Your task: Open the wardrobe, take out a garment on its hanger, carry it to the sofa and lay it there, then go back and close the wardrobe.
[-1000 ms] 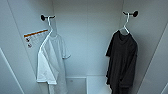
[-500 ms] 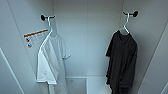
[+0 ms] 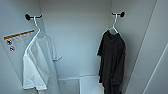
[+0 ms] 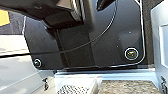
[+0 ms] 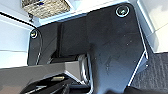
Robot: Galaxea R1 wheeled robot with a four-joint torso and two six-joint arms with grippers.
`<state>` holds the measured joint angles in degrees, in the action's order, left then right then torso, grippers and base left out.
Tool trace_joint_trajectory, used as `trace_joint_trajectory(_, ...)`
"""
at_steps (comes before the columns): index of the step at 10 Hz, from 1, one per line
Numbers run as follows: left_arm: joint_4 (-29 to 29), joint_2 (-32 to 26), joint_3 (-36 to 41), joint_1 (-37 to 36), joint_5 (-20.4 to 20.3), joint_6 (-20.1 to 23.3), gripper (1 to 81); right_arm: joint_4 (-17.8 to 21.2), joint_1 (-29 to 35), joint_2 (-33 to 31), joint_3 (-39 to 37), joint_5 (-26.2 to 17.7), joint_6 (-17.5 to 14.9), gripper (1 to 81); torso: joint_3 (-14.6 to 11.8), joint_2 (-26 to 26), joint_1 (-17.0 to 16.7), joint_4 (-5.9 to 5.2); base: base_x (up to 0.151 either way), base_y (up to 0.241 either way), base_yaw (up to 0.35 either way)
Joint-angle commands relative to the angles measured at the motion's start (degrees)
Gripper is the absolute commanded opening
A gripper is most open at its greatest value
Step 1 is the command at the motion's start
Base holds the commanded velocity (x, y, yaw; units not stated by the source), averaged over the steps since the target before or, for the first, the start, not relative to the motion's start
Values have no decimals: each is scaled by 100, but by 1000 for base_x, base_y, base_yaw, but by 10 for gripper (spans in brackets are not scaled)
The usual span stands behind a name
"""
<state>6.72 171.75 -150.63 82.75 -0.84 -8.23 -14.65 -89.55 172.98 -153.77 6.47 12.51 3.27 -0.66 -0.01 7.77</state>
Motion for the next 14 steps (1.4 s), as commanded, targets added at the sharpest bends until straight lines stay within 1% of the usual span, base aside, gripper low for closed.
trace_joint_trajectory(1,75,-18,33,-439,452,31,811,-2,214,11,24,-243,6,811,0,0,1,356,0,0,0)
trace_joint_trajectory(2,75,-27,59,-501,532,31,811,-2,214,11,24,-243,6,811,0,0,1,146,0,0,0)
trace_joint_trajectory(3,75,-44,86,-588,541,32,811,-11,196,11,24,-243,15,811,0,0,1,251,0,0,0)
trace_joint_trajectory(4,84,-53,94,-658,541,32,811,-11,178,-7,24,-217,32,811,0,0,1,286,0,0,0)
trace_joint_trajectory(5,214,-105,198,-764,601,32,811,-11,152,-7,15,-69,41,811,0,0,1,286,0,0,0)
trace_joint_trajectory(6,251,-218,434,-921,785,32,811,-2,152,-7,6,-41,50,811,0,0,1,286,0,0,0)
trace_joint_trajectory(8,251,-633,1175,-1325,1006,15,811,-2,152,-7,6,-32,50,811,0,0,1,286,0,0,0)
trace_joint_trajectory(10,181,-914,1633,-1792,1174,-3,811,-11,178,2,6,-23,59,811,0,0,1,286,0,0,0)
trace_joint_trajectory(11,181,-932,1729,-2037,1427,-12,811,-11,187,2,6,-23,59,811,0,0,1,286,0,0,0)
trace_joint_trajectory(13,172,-853,1738,-2538,1648,-38,811,-11,222,2,6,-23,68,811,0,0,1,286,0,0,0)
trace_joint_trajectory(14,172,-783,1738,-2785,1884,-47,811,-20,249,2,6,-32,68,811,0,0,1,286,0,0,0)
